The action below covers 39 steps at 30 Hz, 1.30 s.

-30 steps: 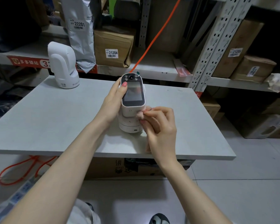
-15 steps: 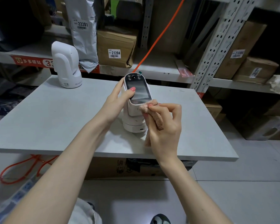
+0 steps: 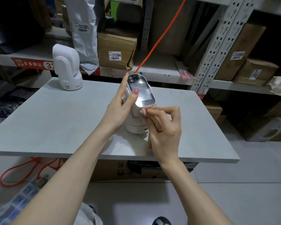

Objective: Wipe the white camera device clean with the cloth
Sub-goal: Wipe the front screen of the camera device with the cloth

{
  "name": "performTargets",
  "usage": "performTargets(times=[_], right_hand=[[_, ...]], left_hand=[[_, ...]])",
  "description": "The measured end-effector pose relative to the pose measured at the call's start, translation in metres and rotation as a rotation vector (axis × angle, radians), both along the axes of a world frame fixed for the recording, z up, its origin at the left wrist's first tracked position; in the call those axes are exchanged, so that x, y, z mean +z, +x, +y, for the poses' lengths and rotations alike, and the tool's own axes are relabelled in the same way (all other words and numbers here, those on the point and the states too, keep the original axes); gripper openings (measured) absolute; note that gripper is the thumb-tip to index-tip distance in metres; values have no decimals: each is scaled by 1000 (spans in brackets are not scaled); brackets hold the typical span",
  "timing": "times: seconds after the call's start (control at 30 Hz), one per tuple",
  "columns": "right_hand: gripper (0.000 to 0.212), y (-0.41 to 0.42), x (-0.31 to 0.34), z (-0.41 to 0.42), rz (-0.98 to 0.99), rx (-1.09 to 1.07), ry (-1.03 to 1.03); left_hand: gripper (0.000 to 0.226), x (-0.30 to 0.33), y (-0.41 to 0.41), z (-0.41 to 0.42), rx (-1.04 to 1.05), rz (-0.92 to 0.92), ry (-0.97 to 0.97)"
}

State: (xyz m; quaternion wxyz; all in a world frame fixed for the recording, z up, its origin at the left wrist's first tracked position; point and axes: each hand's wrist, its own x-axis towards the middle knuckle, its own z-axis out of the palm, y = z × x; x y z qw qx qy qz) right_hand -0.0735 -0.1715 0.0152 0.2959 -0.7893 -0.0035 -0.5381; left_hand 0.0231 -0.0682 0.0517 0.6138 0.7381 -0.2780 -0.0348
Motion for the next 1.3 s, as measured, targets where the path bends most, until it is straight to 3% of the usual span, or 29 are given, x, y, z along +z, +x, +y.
performTargets(times=[0.1,0.3,0.43,0.67,0.97,1.13,1.3], right_hand=[[14,0,-11,-4,84,-12,-12],[27,2,-1,1,20,-20,49],[22,3,3,4,-26,-11,33],[9,3,-10,2,99,-45,4],[12,0,1,8,31,-48,14],[6,0,-11,5,114,-77,-47],[10,0,5,8,3,-85,-19]], left_hand=[[62,-2,1,-3,8,-12,25],[60,-2,3,-5,49,4,-6],[61,-1,2,-5,62,14,6],[61,-1,1,-5,55,9,-15],[83,-3,1,-5,37,25,-7],[80,-3,1,-4,25,35,-29],[70,-2,-4,-4,29,103,-116]])
